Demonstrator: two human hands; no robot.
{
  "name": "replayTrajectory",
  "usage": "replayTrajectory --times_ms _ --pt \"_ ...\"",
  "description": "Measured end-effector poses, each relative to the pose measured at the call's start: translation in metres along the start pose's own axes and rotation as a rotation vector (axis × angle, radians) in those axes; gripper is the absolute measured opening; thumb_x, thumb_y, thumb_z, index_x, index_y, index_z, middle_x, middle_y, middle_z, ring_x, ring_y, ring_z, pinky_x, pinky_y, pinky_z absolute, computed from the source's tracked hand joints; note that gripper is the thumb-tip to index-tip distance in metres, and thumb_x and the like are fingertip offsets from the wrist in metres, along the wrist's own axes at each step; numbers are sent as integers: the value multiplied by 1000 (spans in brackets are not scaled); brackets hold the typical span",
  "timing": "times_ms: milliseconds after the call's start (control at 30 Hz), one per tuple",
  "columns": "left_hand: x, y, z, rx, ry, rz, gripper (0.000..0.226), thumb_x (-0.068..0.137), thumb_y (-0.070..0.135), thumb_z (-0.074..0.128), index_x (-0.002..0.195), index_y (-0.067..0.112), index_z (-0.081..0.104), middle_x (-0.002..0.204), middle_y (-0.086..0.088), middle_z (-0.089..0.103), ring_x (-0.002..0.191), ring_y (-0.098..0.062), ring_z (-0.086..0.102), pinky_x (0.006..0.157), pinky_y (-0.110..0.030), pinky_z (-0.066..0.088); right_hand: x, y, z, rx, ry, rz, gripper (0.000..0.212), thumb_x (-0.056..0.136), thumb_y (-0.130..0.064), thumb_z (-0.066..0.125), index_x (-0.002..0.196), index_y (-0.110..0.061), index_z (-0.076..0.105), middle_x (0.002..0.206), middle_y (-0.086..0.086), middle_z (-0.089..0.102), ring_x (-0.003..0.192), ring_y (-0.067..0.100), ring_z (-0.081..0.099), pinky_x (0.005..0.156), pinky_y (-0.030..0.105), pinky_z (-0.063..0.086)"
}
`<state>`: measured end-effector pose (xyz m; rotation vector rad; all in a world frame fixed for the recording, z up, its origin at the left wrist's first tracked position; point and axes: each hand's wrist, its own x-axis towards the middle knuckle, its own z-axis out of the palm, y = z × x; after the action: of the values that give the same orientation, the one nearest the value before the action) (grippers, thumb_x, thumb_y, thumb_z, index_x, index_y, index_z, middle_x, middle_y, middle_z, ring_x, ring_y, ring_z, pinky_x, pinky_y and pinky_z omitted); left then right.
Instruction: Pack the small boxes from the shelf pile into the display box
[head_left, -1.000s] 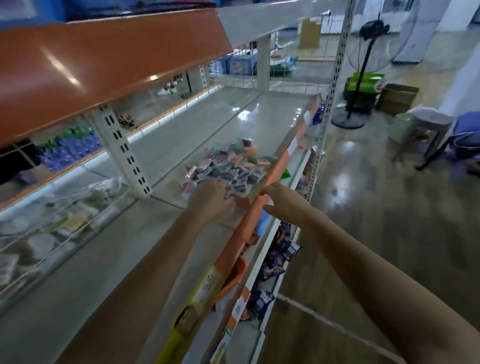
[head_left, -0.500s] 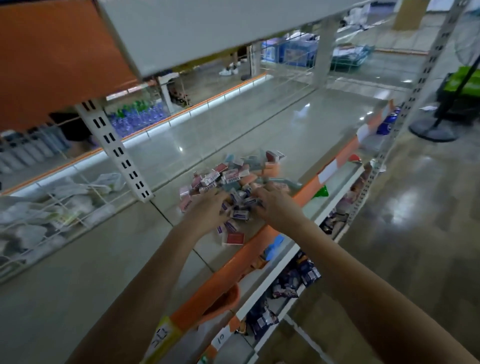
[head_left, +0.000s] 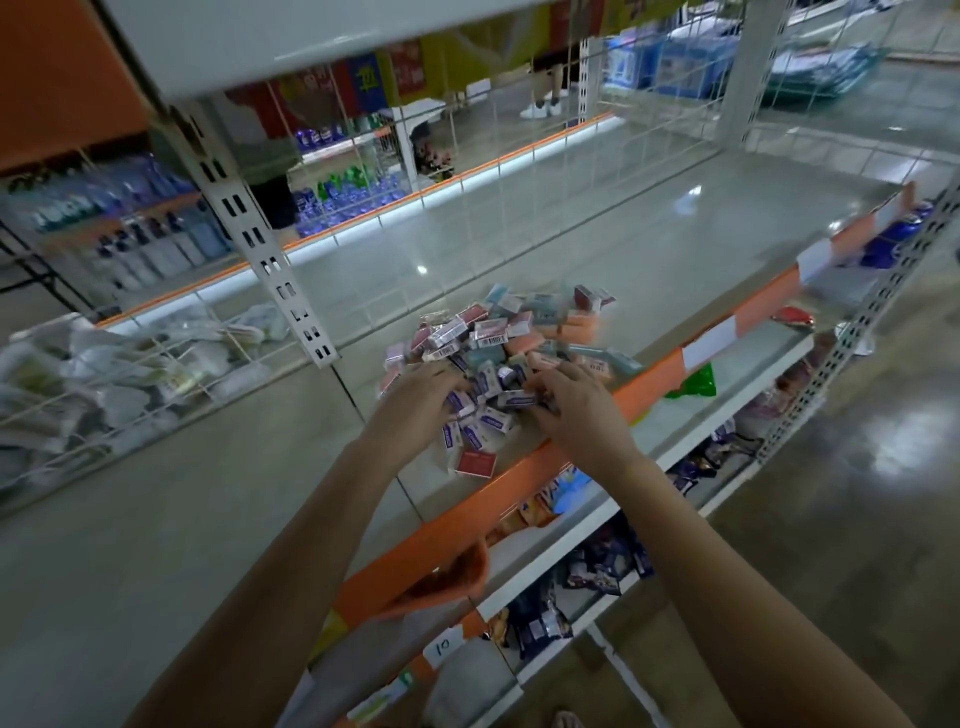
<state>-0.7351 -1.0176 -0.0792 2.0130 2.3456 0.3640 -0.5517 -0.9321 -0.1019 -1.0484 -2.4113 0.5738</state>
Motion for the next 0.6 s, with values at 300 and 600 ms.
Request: replayTrajectory --times_ms 300,600 --pt "-15 1 -2 62 66 -1 23 86 26 64 108 21 59 113 3 63 108 -15 52 89 -29 41 -8 0 -9 117 -37 -37 23 87 -12 61 109 -17 63 114 -2 55 109 17 46 89 28 38" --pt "-98 -17 -24 -100 240 -118 18 85 22 64 104 21 64 104 5 62 101 -16 50 87 -30 41 -23 -47 0 291 -65 -152 21 82 -4 66 102 -11 66 98 -3 55 90 11 49 72 10 33"
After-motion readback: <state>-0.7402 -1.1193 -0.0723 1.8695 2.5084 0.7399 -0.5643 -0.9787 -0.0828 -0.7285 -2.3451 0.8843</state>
